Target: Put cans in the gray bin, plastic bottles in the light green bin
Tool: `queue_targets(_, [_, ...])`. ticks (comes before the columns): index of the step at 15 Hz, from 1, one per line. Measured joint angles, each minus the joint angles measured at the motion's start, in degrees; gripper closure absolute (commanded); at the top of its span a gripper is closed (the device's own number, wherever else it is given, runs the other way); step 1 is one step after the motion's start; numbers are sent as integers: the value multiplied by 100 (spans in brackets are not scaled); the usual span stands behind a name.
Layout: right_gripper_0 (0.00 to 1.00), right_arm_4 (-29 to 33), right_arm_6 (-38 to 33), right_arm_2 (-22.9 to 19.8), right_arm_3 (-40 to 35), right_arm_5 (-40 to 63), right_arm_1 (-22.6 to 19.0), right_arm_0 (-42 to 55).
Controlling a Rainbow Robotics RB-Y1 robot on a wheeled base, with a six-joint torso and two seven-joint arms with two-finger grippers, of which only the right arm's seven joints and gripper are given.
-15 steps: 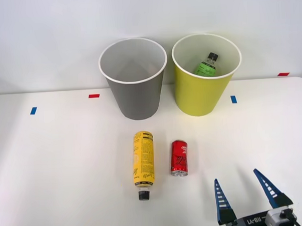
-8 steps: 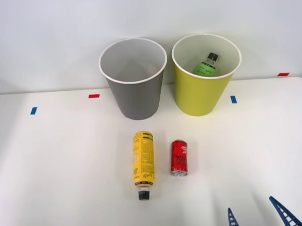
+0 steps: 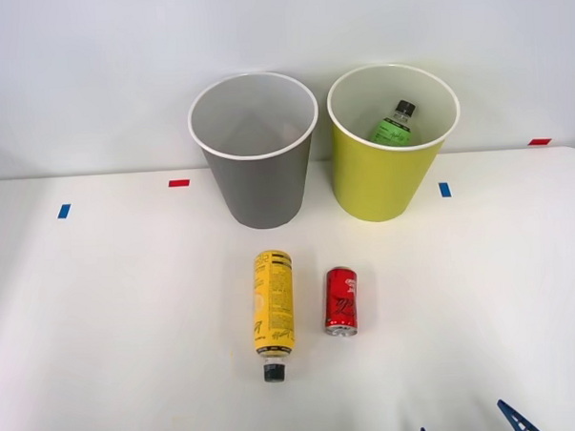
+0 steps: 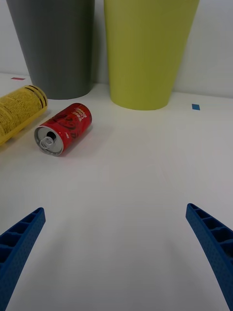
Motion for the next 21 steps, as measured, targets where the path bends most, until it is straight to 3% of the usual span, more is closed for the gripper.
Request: queue_targets(21, [0, -6, 1, 4, 0, 3, -1, 1])
